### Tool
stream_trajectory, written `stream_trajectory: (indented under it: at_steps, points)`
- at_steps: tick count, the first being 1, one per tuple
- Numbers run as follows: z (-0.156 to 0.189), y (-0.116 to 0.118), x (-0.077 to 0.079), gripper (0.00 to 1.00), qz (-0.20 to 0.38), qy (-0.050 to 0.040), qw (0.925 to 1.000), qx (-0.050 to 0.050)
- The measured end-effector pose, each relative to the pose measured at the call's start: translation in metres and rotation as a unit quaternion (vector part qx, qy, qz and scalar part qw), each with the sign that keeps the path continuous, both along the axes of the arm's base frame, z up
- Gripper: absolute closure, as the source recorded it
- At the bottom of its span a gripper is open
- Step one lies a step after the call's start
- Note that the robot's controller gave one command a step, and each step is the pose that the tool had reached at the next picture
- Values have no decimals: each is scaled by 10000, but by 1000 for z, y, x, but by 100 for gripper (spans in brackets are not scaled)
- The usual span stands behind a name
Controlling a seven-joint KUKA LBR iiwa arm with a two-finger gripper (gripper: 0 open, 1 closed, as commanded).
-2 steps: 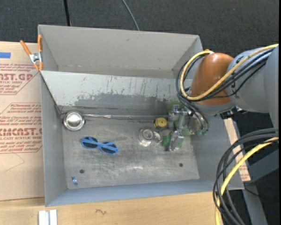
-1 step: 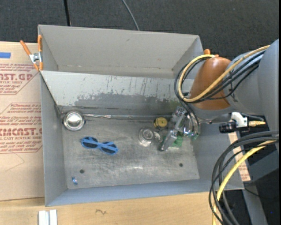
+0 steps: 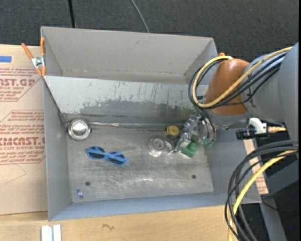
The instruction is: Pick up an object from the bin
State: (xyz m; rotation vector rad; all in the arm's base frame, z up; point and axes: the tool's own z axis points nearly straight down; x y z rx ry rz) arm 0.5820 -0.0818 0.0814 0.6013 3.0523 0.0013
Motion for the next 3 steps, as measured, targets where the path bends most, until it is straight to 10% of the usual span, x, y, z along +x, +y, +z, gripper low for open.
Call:
stream_trajectory:
  at_steps: [1,2,3]
  points:
    - [88,10,-7,100,33,100,9999,23]
    - [83,10,-9,0,27,142,9999,24]
    - [4,36,0,0,-934,79,9956,33]
